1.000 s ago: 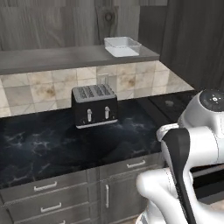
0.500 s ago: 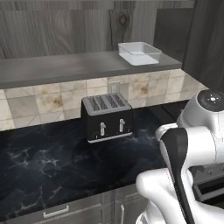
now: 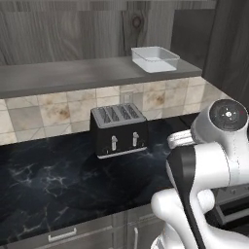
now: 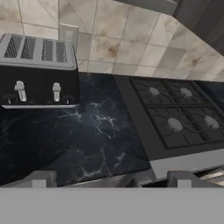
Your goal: Retrieve the tupperware and aluminum foil from the cabinet and place them on the dining counter near the plate with lime and avocado to prepare for storing leftovers.
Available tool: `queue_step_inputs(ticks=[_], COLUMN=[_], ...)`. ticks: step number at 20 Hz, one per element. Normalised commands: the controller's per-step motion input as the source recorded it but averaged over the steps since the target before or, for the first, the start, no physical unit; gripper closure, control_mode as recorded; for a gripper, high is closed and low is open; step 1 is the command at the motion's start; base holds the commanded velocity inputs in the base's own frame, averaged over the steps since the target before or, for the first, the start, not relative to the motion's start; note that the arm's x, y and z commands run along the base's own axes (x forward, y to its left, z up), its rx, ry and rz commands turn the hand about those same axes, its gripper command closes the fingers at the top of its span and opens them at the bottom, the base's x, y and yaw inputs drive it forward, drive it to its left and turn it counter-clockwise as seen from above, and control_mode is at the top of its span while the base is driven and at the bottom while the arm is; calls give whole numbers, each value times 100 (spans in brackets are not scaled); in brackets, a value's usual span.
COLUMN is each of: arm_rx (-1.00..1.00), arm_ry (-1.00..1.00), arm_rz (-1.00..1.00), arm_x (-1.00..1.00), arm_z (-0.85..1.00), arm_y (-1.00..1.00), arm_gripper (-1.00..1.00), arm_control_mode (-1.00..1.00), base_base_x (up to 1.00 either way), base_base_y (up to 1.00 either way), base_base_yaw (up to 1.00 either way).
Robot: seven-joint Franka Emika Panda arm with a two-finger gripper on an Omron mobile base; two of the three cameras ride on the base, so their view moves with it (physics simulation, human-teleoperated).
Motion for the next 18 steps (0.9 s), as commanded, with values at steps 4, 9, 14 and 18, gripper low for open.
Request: queue_step_inputs(ticks=[4,9,14,18], arm_rx=[-5,-1,0,0], arm_ry=[-21,-15,-6,0], arm_rz=[0,0,1,9], arm_x=[8,22,29,40], arm_z=[70,72,64,43], arm_y=[1,0,0,4], arm_gripper=[-100,-100,-100,-100], arm_control_mode=[-100,-100,-100,-100], base_base_x=[0,0,0,0], base_base_y=[0,0,0,0], base_base_yaw=[0,0,0,0])
